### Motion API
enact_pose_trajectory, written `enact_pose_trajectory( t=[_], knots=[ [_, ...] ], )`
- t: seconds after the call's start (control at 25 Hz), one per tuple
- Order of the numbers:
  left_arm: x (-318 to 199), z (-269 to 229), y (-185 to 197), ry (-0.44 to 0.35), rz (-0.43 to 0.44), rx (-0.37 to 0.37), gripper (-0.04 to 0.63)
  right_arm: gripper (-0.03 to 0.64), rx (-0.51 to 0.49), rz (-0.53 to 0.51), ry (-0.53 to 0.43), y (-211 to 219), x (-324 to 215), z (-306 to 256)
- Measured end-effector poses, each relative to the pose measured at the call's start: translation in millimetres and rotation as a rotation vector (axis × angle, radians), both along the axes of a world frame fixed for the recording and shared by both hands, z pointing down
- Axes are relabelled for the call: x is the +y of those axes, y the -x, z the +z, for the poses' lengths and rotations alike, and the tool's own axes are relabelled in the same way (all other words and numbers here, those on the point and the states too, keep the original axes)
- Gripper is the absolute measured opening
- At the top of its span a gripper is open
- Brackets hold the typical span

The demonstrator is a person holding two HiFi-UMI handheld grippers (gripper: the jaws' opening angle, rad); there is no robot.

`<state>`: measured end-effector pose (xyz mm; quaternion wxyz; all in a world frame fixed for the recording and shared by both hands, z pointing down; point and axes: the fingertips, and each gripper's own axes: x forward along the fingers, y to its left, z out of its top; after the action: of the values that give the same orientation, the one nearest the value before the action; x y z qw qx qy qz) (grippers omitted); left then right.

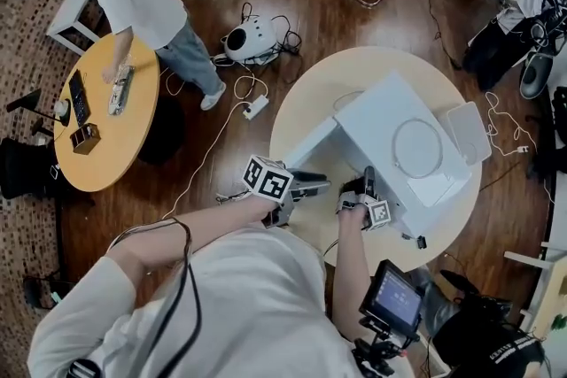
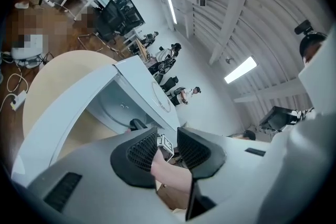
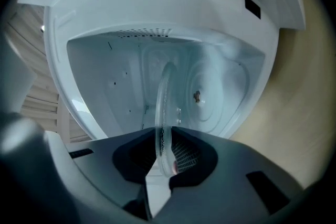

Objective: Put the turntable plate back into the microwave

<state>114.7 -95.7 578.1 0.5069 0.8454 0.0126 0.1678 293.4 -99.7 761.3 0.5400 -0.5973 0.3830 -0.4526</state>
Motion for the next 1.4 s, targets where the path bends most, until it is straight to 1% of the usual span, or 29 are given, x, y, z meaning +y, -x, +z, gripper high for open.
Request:
enact_pose_trajectory(
  t=[0.12, 0.24, 0.44, 0.56, 0.8, 0.96, 1.08, 1.2, 1.28, 1.4],
  knots=[
    [-0.2, -2.4, -3.1, -0.008, 0.005, 0.013, 0.106, 0.056, 0.006, 0.009, 0.008, -7.3, -7.0, 6.4],
    [-2.3, -0.1, 1.5, -0.004, -0.001, 0.009, 0.106, 0.057, 0.005, 0.024, 0.001, -12.7, -11.2, 8.0],
    [-5.3, 0.9, 6.5, -0.008, -0.016, 0.005, 0.106, 0.057, 0.015, 0.042, 0.018, -28.4, -11.5, 17.3],
    [-2.0, 3.7, 11.7, -0.01, -0.012, -0.009, 0.106, 0.057, 0.022, 0.048, 0.025, -34.4, -12.3, 23.4],
    [-6.2, 7.1, 19.3, -0.008, -0.026, -0.026, 0.106, 0.055, 0.003, 0.067, 0.02, -39.3, -15.5, 28.7],
    [0.1, 11.2, 16.1, -0.011, -0.014, -0.042, 0.106, 0.051, -0.011, 0.065, 0.062, -38.4, -17.9, 34.2],
    [7.8, 17.3, 6.5, -0.052, -0.011, -0.068, 0.106, 0.042, -0.029, 0.062, 0.114, -36.6, -17.1, 39.7],
    [8.7, 23.8, -9.5, -0.09, -0.061, -0.09, 0.106, 0.034, -0.061, 0.058, 0.157, -34.4, -14.9, 46.8],
    [1.5, 35.9, -21.3, -0.114, -0.13, -0.119, 0.106, 0.034, -0.072, 0.047, 0.181, -32.9, -14.5, 53.9],
    [-16.3, 68.0, -40.3, -0.152, -0.252, -0.188, 0.106, 0.034, -0.083, 0.036, 0.2, -32.0, -15.2, 56.3]
  ],
)
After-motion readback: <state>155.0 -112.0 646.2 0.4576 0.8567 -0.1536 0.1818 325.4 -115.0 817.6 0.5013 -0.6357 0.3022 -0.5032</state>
